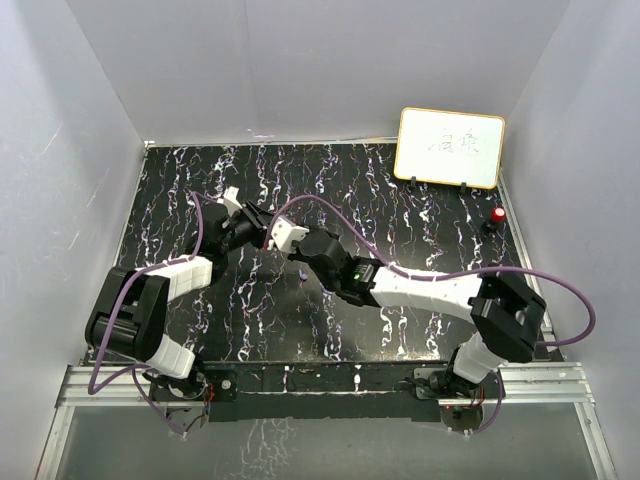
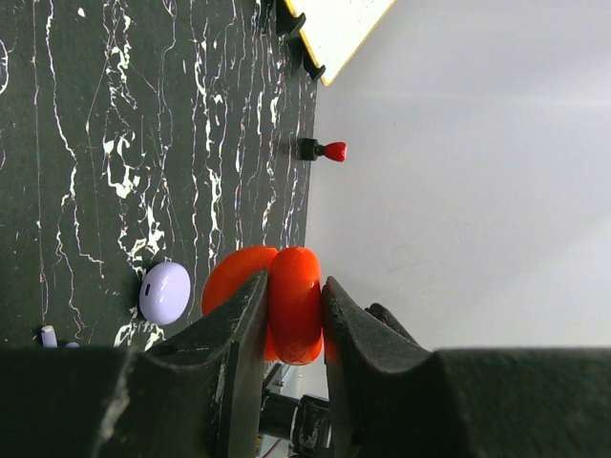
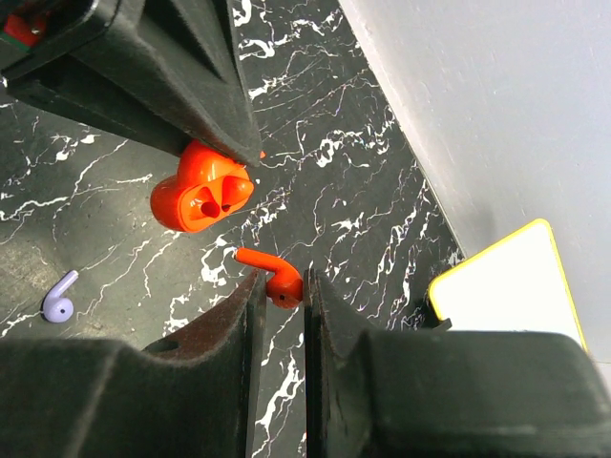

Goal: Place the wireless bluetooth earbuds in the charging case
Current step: Place the earbud in the charging case.

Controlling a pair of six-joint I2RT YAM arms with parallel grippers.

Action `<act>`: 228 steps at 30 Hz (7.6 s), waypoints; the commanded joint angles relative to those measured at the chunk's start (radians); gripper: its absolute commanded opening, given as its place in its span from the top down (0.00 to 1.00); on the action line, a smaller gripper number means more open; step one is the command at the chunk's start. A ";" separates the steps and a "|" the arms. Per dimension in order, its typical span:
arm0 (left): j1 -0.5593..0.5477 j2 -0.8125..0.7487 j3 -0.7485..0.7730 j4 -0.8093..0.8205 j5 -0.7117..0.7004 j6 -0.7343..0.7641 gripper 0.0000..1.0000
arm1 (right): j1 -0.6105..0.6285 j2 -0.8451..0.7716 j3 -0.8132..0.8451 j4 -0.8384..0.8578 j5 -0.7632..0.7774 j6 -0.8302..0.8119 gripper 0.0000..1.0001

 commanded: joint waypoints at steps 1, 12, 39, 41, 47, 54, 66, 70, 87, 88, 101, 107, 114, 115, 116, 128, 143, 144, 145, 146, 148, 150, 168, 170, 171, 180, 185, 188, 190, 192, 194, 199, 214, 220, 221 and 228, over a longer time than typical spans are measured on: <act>-0.009 -0.007 0.034 -0.008 0.007 -0.011 1.00 | 0.018 0.015 0.063 0.060 0.038 -0.028 0.94; -0.012 -0.010 0.040 -0.011 0.007 -0.013 1.00 | 0.030 0.059 0.083 0.073 0.054 -0.046 0.95; -0.022 -0.028 0.042 -0.027 0.008 -0.008 1.00 | 0.030 0.104 0.090 0.098 0.075 -0.054 0.95; -0.022 -0.030 0.043 -0.025 0.009 -0.008 1.00 | 0.030 0.105 0.090 0.097 0.076 -0.053 0.95; -0.022 -0.035 0.042 -0.030 0.009 -0.008 1.00 | 0.030 0.109 0.090 0.101 0.079 -0.053 0.95; -0.024 -0.044 0.043 -0.032 0.010 -0.008 1.00 | 0.030 0.116 0.093 0.104 0.085 -0.057 0.95; -0.025 -0.045 0.052 -0.040 0.010 -0.007 1.00 | 0.030 0.119 0.091 0.104 0.090 -0.075 0.95; -0.025 -0.043 0.055 -0.039 0.011 -0.007 1.00 | 0.031 0.124 0.091 0.107 0.096 -0.091 0.95; -0.030 -0.031 0.069 -0.046 0.009 -0.005 1.00 | 0.038 0.127 0.093 0.109 0.086 -0.109 0.96; -0.031 -0.031 0.070 -0.047 0.010 -0.004 1.00 | 0.039 0.128 0.093 0.110 0.085 -0.112 0.96; -0.035 -0.019 0.075 -0.042 0.008 -0.004 1.00 | 0.054 0.141 0.096 0.111 0.089 -0.141 0.96; -0.035 -0.013 0.077 -0.036 0.006 -0.007 1.00 | 0.059 0.146 0.099 0.110 0.087 -0.141 0.96; -0.035 -0.009 0.078 -0.036 0.004 -0.007 1.00 | 0.065 0.149 0.103 0.110 0.085 -0.138 0.95; -0.036 -0.008 0.080 -0.036 0.004 -0.007 1.00 | 0.067 0.149 0.103 0.110 0.084 -0.138 0.95; -0.036 -0.007 0.080 -0.035 0.004 -0.007 1.00 | 0.066 0.150 0.104 0.109 0.084 -0.138 0.95; -0.035 -0.004 0.083 -0.029 0.001 -0.011 1.00 | 0.073 0.156 0.114 0.103 0.091 -0.127 0.90; -0.036 -0.012 0.087 -0.033 -0.003 -0.011 1.00 | 0.072 0.154 0.118 0.088 0.096 -0.110 0.83; -0.036 -0.013 0.088 -0.034 -0.003 -0.011 1.00 | 0.072 0.153 0.119 0.088 0.096 -0.109 0.83; -0.036 -0.013 0.090 -0.033 -0.003 -0.011 1.00 | 0.073 0.153 0.119 0.088 0.095 -0.108 0.82; -0.035 -0.013 0.090 -0.033 -0.004 -0.012 1.00 | 0.073 0.152 0.120 0.088 0.093 -0.108 0.82; -0.036 -0.013 0.092 -0.032 -0.006 -0.013 1.00 | 0.073 0.152 0.121 0.085 0.092 -0.106 0.81; -0.036 -0.013 0.093 -0.033 -0.006 -0.013 1.00 | 0.073 0.152 0.120 0.084 0.092 -0.101 0.79; -0.035 0.006 0.105 -0.032 -0.008 -0.011 1.00 | 0.074 0.122 0.119 0.081 0.094 -0.091 0.75; -0.035 0.012 0.106 -0.028 -0.009 -0.012 1.00 | 0.073 0.115 0.116 0.080 0.092 -0.087 0.75; -0.035 0.016 0.108 -0.027 -0.009 -0.012 1.00 | 0.074 0.111 0.116 0.080 0.091 -0.086 0.75; -0.036 0.048 0.114 -0.015 -0.013 -0.011 1.00 | 0.074 0.070 0.108 0.079 0.071 -0.065 0.73; -0.035 0.058 0.113 -0.007 -0.019 -0.011 1.00 | 0.074 0.043 0.103 0.079 0.067 -0.056 0.71; -0.036 0.067 0.112 0.002 -0.018 -0.014 1.00 | 0.075 0.017 0.102 0.079 0.073 -0.039 0.67; -0.035 0.070 0.109 0.010 -0.017 -0.017 1.00 | 0.075 -0.003 0.102 0.081 0.084 -0.023 0.63; -0.035 0.070 0.104 0.023 -0.018 -0.020 1.00 | 0.073 -0.024 0.103 0.081 0.096 0.001 0.58; -0.036 0.068 0.097 0.038 -0.017 -0.023 1.00 | 0.067 -0.035 0.110 0.078 0.114 0.033 0.53; -0.035 0.054 0.067 0.112 -0.009 -0.042 1.00 | -0.017 -0.078 0.141 -0.032 0.066 0.244 0.47; -0.035 0.054 -0.019 0.402 0.063 -0.117 1.00 | -0.376 -0.244 -0.012 -0.028 -0.428 0.607 0.36; -0.034 0.127 -0.036 0.612 0.093 -0.230 1.00 | -0.397 -0.243 -0.051 0.026 -0.439 0.676 0.37; -0.034 0.143 -0.037 0.644 0.093 -0.251 1.00 | -0.398 -0.240 -0.053 0.030 -0.434 0.689 0.37; -0.034 0.183 -0.044 0.721 0.087 -0.302 1.00 | -0.398 -0.242 -0.082 0.057 -0.447 0.734 0.36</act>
